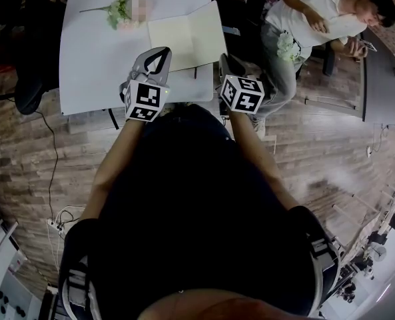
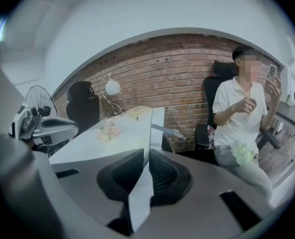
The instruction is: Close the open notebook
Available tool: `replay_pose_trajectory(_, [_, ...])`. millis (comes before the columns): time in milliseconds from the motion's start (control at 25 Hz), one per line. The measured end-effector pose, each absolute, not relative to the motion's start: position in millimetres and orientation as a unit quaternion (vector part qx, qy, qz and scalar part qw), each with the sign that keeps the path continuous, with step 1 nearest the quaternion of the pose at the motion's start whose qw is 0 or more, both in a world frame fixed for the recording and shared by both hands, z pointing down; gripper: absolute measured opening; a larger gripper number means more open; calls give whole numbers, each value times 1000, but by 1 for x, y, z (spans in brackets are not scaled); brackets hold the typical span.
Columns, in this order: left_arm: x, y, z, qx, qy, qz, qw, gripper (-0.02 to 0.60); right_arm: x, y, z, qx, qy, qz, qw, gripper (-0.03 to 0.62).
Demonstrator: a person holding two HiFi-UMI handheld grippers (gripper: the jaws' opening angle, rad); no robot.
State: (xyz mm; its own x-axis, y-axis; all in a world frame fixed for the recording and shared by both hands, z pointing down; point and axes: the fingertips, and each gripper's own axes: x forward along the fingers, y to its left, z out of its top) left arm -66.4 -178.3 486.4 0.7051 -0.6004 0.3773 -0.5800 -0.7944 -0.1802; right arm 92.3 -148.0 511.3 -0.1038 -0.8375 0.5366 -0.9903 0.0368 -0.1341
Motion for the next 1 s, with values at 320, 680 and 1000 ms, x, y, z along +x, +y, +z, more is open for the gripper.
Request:
replay_pose_trajectory(320, [-73,-175,483,-924,327,-199,24,6,80,-150,505,647,-709,210,185,40])
replay_pose_trajectory(680, [-85,-173,485,-920,336,-198,26,7,62,-161,495,637,-723,163,212,31])
replay_pose_trajectory(1000, [-95,-174,488,-918,340,-201,24,6,48,-165,494,630,-730,148,221,24])
